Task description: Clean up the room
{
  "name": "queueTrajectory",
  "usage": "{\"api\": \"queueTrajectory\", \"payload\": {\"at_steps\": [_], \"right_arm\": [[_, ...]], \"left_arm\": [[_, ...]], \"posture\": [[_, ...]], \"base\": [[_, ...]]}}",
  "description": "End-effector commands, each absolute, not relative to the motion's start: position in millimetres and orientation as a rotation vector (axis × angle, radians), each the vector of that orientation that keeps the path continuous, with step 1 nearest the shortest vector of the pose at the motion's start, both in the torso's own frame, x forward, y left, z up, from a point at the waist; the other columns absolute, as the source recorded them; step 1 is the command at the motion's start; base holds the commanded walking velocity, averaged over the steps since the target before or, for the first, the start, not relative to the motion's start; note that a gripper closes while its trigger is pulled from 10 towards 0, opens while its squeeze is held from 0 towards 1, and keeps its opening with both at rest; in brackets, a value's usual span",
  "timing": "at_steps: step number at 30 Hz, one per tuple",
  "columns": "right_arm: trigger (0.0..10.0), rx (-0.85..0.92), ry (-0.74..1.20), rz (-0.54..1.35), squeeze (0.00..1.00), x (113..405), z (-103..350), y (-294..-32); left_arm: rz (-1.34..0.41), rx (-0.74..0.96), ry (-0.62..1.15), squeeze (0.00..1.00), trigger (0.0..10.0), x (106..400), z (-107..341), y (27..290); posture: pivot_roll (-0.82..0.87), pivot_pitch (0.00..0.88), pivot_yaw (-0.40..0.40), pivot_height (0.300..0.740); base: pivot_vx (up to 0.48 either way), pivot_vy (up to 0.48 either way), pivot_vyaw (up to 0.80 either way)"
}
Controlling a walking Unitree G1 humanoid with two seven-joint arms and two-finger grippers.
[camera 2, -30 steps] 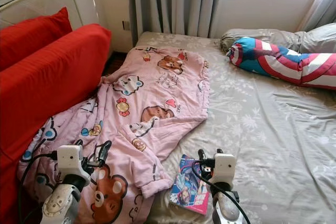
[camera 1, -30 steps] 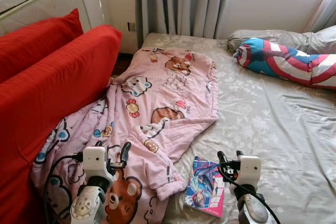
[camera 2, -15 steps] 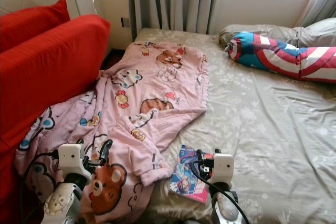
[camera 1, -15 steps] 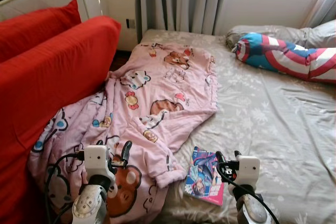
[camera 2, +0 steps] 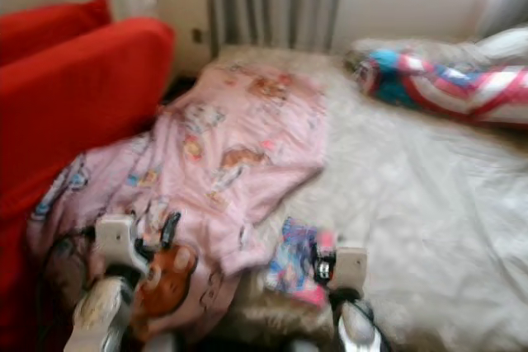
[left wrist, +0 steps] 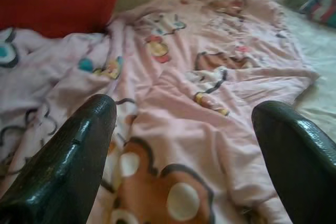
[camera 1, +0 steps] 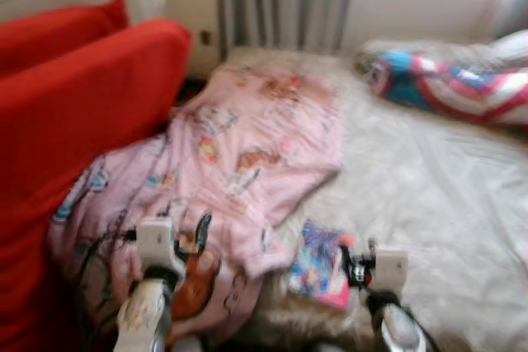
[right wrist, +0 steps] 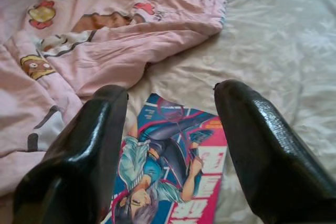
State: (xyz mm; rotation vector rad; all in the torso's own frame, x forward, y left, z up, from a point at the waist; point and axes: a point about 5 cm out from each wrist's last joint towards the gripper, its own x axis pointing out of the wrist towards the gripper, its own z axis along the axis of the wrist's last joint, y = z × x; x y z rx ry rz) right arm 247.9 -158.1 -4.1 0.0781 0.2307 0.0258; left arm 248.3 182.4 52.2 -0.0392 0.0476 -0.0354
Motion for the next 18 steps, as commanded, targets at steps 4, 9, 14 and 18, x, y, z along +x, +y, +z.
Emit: {"api": "queueTrajectory", "payload": {"at_steps": [4,9,14,18], "right_arm": [[10.0,0.089,0.222,0.028,0.0,245.7,-5.0,-156.5],[10.0,0.084,0.225,0.028,0.0,245.7,-5.5,-156.4],[10.0,0.075,0.256,0.012,0.0,246.4,-8.3,-157.2],[10.0,0.079,0.23,0.022,0.0,246.4,-6.1,-156.8]], "left_arm": [[-0.042,-0.029,0.033,0.0,10.0,253.8,57.8,181.3],[-0.045,-0.032,0.038,0.0,10.0,253.6,57.3,180.5],[-0.045,-0.032,0.037,0.0,10.0,253.2,56.9,180.3],[-0.04,-0.03,0.035,0.0,10.0,253.3,57.0,180.9]], "posture": [[-0.03,0.057,-0.053,0.632],[-0.03,0.056,-0.052,0.632],[-0.03,0.057,-0.053,0.627],[-0.03,0.057,-0.053,0.617]], "base": [[0.0,0.0,0.0],[0.0,0.0,0.0],[0.0,0.0,0.0],[0.0,0.0,0.0]]}}
